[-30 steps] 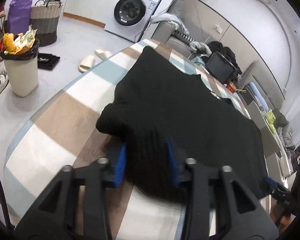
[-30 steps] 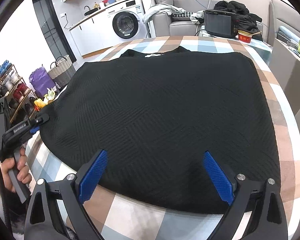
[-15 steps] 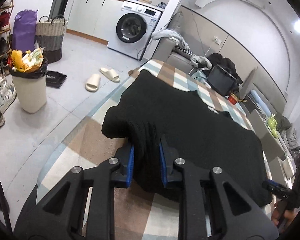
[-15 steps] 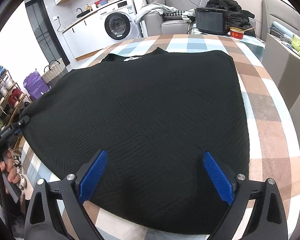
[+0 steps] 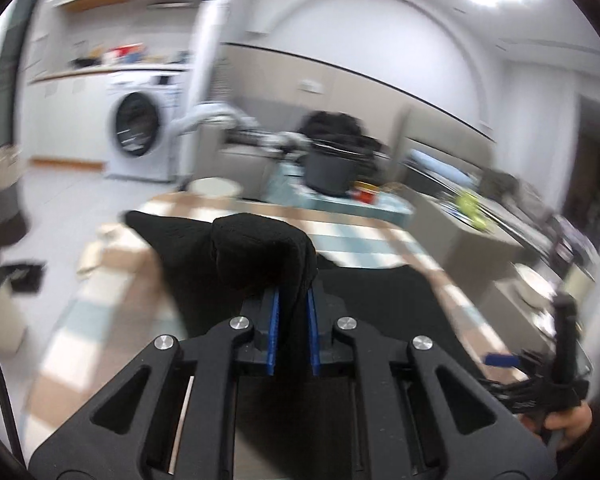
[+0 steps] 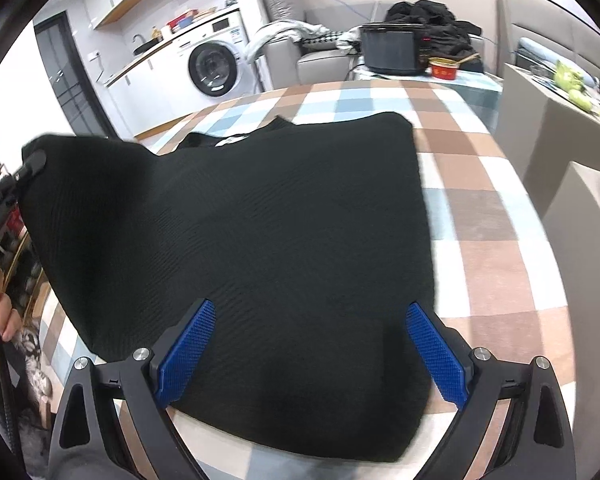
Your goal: Fold small clothes
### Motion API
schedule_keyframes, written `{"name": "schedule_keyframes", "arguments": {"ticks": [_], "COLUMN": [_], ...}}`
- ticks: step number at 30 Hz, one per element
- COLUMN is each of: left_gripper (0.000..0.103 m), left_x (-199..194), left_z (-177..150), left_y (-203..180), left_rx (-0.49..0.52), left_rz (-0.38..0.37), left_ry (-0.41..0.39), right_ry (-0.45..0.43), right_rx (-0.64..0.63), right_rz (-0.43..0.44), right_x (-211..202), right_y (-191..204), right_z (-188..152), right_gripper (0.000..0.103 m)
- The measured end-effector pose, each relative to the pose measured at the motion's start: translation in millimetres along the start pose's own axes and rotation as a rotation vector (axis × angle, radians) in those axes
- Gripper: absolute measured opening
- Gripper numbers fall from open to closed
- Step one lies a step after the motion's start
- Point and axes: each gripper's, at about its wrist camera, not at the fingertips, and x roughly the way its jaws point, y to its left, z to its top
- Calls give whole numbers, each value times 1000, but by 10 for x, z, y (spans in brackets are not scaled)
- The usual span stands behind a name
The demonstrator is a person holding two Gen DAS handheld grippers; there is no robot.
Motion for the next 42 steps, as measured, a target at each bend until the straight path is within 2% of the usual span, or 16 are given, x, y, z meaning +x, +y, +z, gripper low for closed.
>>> {"name": "schedule_keyframes", "arguments": {"ticks": [3, 6, 8, 10, 12, 13, 15, 18, 23, 29, 32, 35, 38, 39, 40, 42], "left_gripper": [9, 13, 30, 57, 71, 73, 74, 74, 74, 74, 74, 74, 74, 74, 74, 74], "left_x": [187, 335, 409, 359, 302, 293, 280, 291, 493, 595, 576, 449, 442, 435, 426, 439], "left_z": [-44, -227, -399, -505, -540, -536, -540, -571, -740, -954, -1047, -1109, -1109, -1093, -1077, -1034], "left_y": [-602, -1014, -1171, -1203, -1126, -1030, -849, -450, 27, -162, -303, -403, -354, -324, -275, -185], "left_rx": [115, 202, 240, 254, 248, 231, 200, 164, 93, 151, 183, 200, 167, 154, 134, 101], "left_rz": [-157, -279, -337, -349, -323, -307, -285, -184, -110, -189, -259, -257, -241, -231, -222, -211], "left_ry": [55, 168, 266, 266, 242, 242, 241, 238, 332, 384, 412, 413, 414, 412, 410, 409], "right_ry": [-14, -17, -16, 5, 30, 32, 34, 17, -26, -9, -18, 21, 101, 122, 134, 131], "right_rx": [26, 21, 32, 16, -21, -35, -41, -44, -12, 70, 125, 157, 121, 89, 70, 55], "right_rz": [-15, -46, -78, -104, -143, -158, -178, -192, -157, 66, 126, 143, 118, 111, 115, 142], "right_x": [-75, -112, -112, -84, -56, -62, -105, -234, -498, -448, -307, -90, 42, 35, 19, -94], "right_y": [-111, -187, -255, -280, -288, -298, -332, -373, -357, -239, -155, -116, -108, -106, -127, -222], "right_z": [23, 52, 68, 62, 36, 24, 6, -12, -49, -4, 91, 165, 96, 29, -39, -196], "right_gripper": [98, 98, 98, 98, 98, 98, 98, 98, 98, 98, 96, 82, 51, 29, 23, 23]}}
